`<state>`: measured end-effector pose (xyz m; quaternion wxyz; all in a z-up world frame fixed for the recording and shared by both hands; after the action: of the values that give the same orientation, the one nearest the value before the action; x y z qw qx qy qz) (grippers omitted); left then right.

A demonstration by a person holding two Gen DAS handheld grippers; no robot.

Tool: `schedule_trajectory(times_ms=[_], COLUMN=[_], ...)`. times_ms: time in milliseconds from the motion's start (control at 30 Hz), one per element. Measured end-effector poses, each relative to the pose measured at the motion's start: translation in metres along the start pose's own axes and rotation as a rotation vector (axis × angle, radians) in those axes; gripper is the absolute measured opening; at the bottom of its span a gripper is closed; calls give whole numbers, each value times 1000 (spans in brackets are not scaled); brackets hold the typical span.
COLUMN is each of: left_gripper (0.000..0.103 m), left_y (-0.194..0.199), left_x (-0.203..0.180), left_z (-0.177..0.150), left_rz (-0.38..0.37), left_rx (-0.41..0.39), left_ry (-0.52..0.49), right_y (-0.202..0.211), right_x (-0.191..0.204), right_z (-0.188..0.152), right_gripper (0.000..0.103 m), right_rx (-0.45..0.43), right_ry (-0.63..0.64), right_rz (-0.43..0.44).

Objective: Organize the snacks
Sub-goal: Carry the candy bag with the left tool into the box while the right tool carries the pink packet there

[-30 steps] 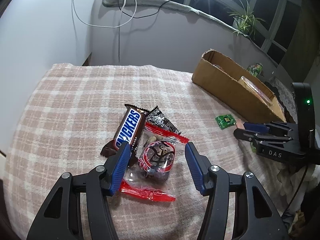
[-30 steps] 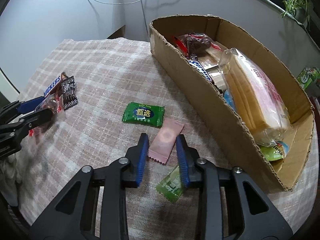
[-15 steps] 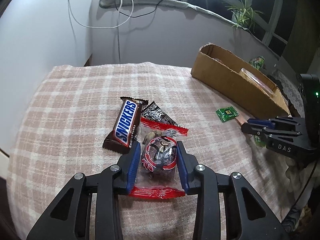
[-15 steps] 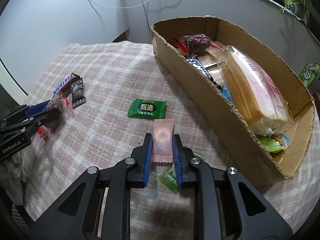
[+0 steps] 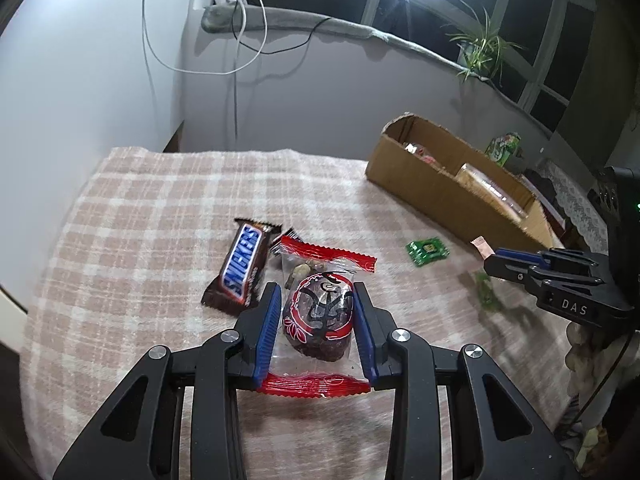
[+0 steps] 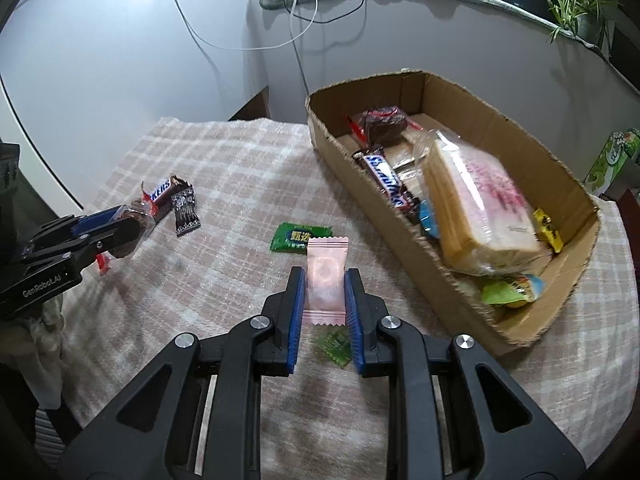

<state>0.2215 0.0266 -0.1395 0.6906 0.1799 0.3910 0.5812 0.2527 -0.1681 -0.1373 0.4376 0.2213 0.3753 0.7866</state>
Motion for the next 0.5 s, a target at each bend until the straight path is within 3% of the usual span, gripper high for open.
schedule_trajectory(times_ms=[500], left_gripper=[34], left_y=[-5], left_x=[-48], left_z=[27], left_rz=[-47], left_rx=[-39], left_ry=[-26], right_y=[38], right_x=[-41], right_z=[15], right_gripper=[21], right_rx=[-86], right_ry=[-34], right_rz=[4])
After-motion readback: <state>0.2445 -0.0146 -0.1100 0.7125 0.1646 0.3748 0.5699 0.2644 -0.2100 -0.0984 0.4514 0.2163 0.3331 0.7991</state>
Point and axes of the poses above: each gripper's, at about its wrist camera, not at the fingertips, and y roughly against the way its jaws point, x to its left, z to its top, the point moved 6 cm from there along -y, roughly the way its jaws point, and after that the axes turned 10 degrees about y, right-handed, at the moved point
